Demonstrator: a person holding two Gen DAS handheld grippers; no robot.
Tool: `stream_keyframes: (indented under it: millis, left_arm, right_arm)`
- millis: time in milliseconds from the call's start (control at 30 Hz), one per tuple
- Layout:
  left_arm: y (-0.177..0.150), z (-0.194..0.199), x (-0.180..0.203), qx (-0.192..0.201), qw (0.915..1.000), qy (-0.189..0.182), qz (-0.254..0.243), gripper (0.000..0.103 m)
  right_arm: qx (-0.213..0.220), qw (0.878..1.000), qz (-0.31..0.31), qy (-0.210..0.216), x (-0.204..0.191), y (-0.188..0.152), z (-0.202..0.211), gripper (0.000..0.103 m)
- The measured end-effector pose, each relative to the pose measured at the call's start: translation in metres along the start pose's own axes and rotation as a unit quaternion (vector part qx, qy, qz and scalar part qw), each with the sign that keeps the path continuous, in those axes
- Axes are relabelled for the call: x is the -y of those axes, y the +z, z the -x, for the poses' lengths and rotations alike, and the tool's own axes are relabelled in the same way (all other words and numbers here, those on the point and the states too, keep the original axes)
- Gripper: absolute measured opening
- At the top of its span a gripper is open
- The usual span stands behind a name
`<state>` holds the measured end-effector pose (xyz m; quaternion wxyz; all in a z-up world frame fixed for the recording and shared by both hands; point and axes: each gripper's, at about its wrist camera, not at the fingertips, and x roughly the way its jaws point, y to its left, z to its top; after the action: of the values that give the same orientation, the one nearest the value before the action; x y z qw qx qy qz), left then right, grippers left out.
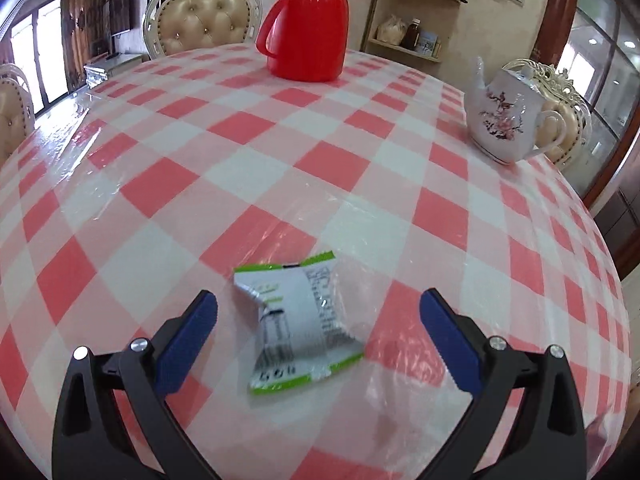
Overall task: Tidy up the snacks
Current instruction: 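Grasp a pink bar with the right gripper while the left grasps the green-white packet, then carry the pink bar with the right gripper while the left carries the green-white packet to the bin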
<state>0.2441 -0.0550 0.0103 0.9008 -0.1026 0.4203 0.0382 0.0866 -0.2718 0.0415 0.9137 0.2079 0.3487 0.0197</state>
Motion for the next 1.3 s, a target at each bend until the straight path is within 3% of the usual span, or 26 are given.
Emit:
stream_keyframes:
  millis: [33,67,133,167,267,533,900,1300]
  left_arm:
    - [-0.001,0.0,0.0,-0.001,1.0,-0.009,-0.001,0.089]
    - [-0.002,-0.002,0.001,-0.006,0.9999,-0.01,-0.008,0.065]
    - [-0.007,-0.003,0.005,-0.011,0.9993,0.009,-0.036,0.041]
    - [-0.008,-0.002,0.006,-0.011,0.9991,0.004,-0.042,0.039]
    - [-0.011,0.001,0.002,-0.01,0.9986,-0.018,-0.048,0.036]
    - [-0.021,0.024,-0.008,0.013,0.9983,-0.015,-0.056,0.035]
    - [-0.074,0.088,-0.031,0.029,0.9966,-0.033,-0.07,0.035]
    - [-0.115,0.136,-0.072,0.034,0.9957,-0.059,-0.064,0.036]
  right_arm:
    - [-0.001,1.0,0.002,0.003,-0.002,0.0,0.0,0.021]
    - [0.0,1.0,0.009,0.005,-0.006,-0.001,0.0,0.021]
    - [0.001,1.0,0.024,0.007,-0.013,-0.003,0.0,0.021]
    - [0.0,1.0,0.027,0.008,-0.014,-0.003,0.0,0.021]
    - [-0.006,1.0,0.022,0.008,-0.012,-0.004,-0.002,0.021]
    - [-0.007,1.0,0.015,0.001,-0.001,-0.001,-0.005,0.021]
    - [-0.025,0.999,0.028,0.0,-0.005,-0.009,-0.01,0.021]
    - [-0.024,0.993,0.117,-0.002,-0.044,-0.023,-0.01,0.021]
